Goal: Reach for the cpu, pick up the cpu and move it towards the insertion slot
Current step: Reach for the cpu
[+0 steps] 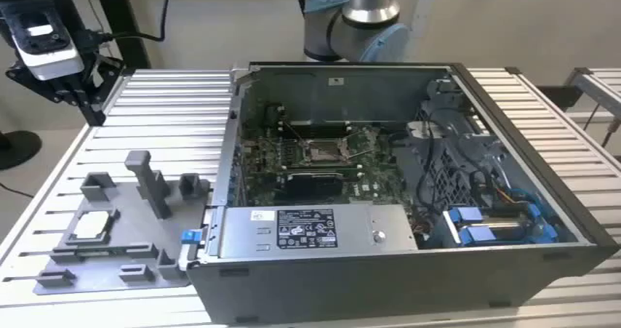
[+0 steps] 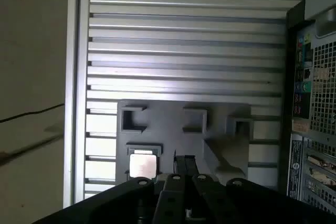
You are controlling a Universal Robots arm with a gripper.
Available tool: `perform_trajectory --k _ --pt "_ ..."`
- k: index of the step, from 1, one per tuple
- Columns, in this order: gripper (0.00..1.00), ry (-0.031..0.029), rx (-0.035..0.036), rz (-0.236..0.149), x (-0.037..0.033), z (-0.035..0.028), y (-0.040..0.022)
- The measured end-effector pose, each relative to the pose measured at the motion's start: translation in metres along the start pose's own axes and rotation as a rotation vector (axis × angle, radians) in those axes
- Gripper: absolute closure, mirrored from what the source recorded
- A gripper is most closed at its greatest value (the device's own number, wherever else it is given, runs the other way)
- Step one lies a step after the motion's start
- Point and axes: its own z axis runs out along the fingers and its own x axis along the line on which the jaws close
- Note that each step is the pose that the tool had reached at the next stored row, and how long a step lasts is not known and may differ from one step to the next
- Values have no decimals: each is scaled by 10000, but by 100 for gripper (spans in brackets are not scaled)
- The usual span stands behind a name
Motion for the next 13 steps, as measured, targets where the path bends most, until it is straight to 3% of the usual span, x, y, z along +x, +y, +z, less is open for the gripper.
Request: perform_trajectory --k 13 --pt "100 0 0 0 7 0 0"
